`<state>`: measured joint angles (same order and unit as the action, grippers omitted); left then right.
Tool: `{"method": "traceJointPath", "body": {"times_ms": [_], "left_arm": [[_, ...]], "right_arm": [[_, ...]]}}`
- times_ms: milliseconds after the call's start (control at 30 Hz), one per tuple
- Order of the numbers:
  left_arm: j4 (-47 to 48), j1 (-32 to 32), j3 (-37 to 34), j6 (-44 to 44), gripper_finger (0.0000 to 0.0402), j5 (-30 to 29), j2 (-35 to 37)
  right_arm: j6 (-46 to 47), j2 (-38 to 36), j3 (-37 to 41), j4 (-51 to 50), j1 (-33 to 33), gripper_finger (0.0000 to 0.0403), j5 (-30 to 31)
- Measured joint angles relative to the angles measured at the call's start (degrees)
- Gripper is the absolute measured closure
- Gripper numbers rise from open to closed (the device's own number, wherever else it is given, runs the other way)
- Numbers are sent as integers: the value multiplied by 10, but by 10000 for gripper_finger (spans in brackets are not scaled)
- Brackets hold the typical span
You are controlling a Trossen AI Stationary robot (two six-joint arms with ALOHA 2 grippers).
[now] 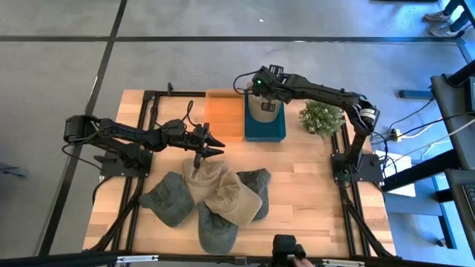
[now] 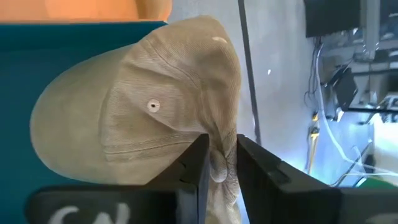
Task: Pick & Place hat
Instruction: Put the right brown cap into the right transparent bin, then put the left brown cap into the right transparent bin
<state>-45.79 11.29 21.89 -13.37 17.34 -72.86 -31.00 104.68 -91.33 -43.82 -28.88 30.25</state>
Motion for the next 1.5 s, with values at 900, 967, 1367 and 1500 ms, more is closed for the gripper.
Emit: {"method": "traceJointPath", "body": {"times_ms": [900, 967, 1367, 1500], "left_arm": [[28, 0, 0, 7, 272, -58, 0], [28, -3, 0, 7, 274, -58, 0], [31, -40, 0, 6, 274, -57, 0], [57, -57, 0, 6, 272, -57, 0]], "right_arm": [[123, -108, -1, -13, 118, 171, -2], [157, -124, -1, -45, 133, 172, -102], [252, -259, 241, 88, 238, 174, -197], [283, -308, 352, 187, 271, 174, -183]]}}
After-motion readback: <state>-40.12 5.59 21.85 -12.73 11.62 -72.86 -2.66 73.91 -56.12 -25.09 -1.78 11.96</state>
